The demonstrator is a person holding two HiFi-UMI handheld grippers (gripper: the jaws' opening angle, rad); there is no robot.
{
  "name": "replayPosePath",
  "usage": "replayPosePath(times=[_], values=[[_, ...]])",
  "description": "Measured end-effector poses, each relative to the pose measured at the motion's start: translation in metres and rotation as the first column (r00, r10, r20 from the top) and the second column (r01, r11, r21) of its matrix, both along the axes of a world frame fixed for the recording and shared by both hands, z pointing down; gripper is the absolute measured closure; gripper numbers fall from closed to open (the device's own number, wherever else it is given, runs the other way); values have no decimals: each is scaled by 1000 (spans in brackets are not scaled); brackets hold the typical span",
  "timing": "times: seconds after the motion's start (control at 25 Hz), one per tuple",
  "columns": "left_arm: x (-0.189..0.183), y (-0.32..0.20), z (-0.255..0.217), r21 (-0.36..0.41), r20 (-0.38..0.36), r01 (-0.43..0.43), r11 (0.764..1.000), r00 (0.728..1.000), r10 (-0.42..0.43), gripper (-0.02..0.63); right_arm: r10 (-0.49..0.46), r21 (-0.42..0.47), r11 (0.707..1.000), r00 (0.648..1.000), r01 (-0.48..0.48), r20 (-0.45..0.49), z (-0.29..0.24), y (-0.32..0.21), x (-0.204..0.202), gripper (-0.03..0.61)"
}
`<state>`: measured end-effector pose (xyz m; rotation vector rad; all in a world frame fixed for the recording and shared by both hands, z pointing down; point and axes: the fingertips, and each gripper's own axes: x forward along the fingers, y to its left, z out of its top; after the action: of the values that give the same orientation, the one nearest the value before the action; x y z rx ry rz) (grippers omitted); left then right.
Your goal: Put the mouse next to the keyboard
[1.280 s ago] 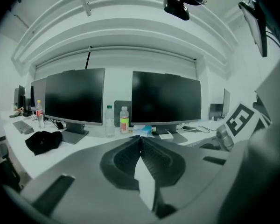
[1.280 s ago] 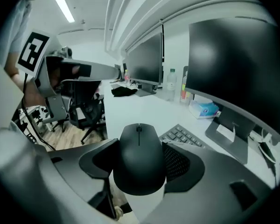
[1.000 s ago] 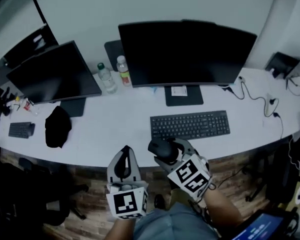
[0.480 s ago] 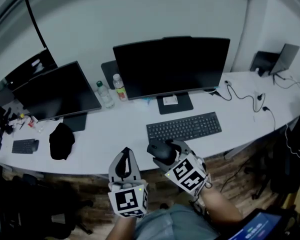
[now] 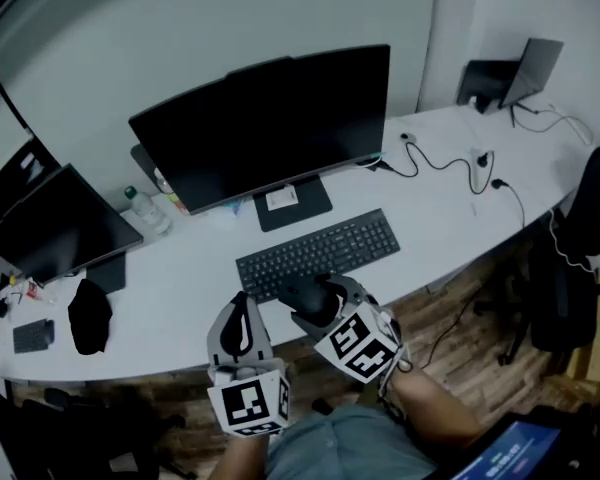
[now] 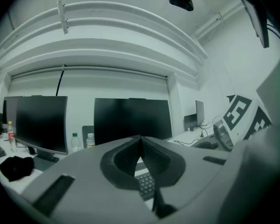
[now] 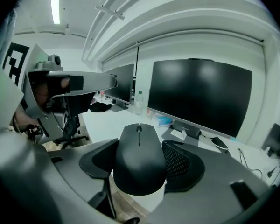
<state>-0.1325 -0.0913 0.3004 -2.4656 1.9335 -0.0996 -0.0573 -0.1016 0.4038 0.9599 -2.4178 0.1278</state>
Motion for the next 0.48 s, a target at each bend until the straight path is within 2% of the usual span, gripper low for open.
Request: replayPosePath(times=[0.24,0.48], values=[[84,-38,9,-24,-15,-114,993,993,114,609,143,-25,989,989,-143,-34,13,-31,100,275],[168,-67,27,-62,-35,-234,970,972,232,609,296,-27,954,952,-299,-82,24,-52,203,275]])
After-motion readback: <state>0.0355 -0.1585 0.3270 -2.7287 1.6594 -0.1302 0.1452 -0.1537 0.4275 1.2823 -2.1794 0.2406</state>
